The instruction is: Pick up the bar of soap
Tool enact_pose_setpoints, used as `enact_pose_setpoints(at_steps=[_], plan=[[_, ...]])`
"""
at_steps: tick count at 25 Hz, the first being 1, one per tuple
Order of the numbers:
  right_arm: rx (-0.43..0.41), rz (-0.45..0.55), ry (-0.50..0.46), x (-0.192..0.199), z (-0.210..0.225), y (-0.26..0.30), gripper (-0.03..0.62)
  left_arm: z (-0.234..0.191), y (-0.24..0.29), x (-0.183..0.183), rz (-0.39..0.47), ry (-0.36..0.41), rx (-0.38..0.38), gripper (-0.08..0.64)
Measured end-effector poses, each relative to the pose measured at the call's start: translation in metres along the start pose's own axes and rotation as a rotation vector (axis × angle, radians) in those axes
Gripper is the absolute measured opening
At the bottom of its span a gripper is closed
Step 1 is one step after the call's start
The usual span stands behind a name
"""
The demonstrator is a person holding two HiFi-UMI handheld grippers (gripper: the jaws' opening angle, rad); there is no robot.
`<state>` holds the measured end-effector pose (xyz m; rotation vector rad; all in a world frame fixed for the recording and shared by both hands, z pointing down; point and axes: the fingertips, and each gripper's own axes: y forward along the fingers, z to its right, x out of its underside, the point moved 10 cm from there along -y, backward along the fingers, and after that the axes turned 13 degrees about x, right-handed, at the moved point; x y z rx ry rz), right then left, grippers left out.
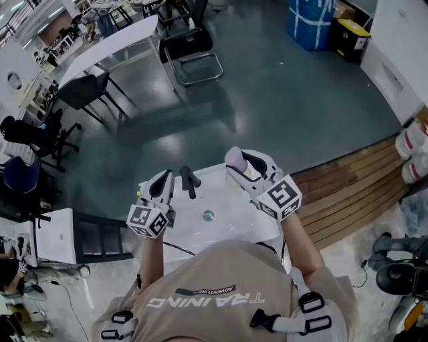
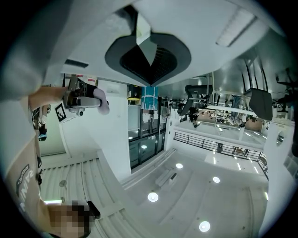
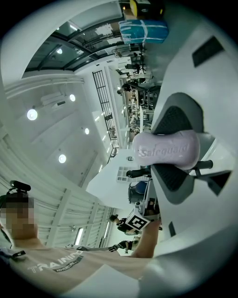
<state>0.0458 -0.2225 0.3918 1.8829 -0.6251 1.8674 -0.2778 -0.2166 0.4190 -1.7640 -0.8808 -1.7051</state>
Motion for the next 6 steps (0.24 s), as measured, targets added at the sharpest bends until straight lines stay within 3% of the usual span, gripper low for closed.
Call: enact_pose_setpoints(at_steps=[6], plan=[[0.004,-0.009,0.0,0.0015,0.0096,-0.0022,0.198,0.0029,0.0052,0.0008,-0.001,-0.009,-0.009,-0.008]])
